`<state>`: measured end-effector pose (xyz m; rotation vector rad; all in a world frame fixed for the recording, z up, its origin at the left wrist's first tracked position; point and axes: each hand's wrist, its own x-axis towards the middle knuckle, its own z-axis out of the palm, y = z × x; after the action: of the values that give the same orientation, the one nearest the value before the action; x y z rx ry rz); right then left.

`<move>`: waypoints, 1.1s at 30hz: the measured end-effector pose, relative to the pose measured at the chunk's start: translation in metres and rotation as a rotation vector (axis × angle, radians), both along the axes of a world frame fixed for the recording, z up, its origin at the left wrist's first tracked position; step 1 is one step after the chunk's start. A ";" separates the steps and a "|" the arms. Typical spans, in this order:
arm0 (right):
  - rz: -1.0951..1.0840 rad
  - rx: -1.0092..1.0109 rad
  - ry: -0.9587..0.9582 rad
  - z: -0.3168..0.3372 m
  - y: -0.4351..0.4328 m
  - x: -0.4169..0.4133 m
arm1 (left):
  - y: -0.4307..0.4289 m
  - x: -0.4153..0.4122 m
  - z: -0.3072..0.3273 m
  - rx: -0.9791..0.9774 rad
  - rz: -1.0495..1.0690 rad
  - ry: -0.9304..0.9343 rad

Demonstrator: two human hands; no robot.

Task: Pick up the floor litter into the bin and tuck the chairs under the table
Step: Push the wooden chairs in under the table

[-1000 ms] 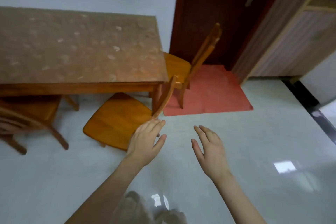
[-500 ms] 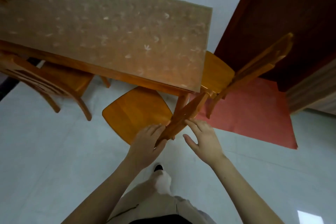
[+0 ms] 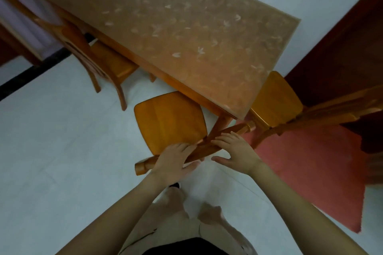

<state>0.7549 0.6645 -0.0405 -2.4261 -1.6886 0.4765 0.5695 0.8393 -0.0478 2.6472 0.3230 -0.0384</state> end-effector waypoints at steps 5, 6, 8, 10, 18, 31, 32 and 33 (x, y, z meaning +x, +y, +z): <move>0.148 0.013 0.020 -0.006 0.003 0.027 | -0.035 -0.005 -0.009 0.009 0.202 -0.011; 0.160 0.020 0.039 -0.006 0.005 0.030 | -0.040 -0.004 -0.011 0.019 0.253 -0.029; 0.159 0.085 0.077 -0.010 0.005 0.033 | -0.049 -0.003 -0.013 -0.013 0.370 -0.094; 0.141 0.175 0.090 -0.017 0.002 0.033 | -0.055 -0.001 -0.016 -0.098 0.476 -0.148; 0.083 0.243 0.102 -0.029 0.000 0.026 | -0.058 0.006 -0.011 -0.355 0.699 -0.306; 0.027 0.201 0.059 -0.022 0.018 -0.007 | -0.025 -0.012 -0.017 -0.416 0.678 -0.255; 0.015 0.199 0.056 -0.022 0.021 -0.011 | -0.020 -0.015 -0.017 -0.416 0.665 -0.249; 0.001 0.197 0.050 -0.023 0.024 -0.017 | -0.013 -0.019 -0.018 -0.418 0.650 -0.243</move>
<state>0.7383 0.6886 -0.0631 -2.2555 -1.6337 0.3501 0.5508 0.8265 -0.0654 2.0035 0.9546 0.3775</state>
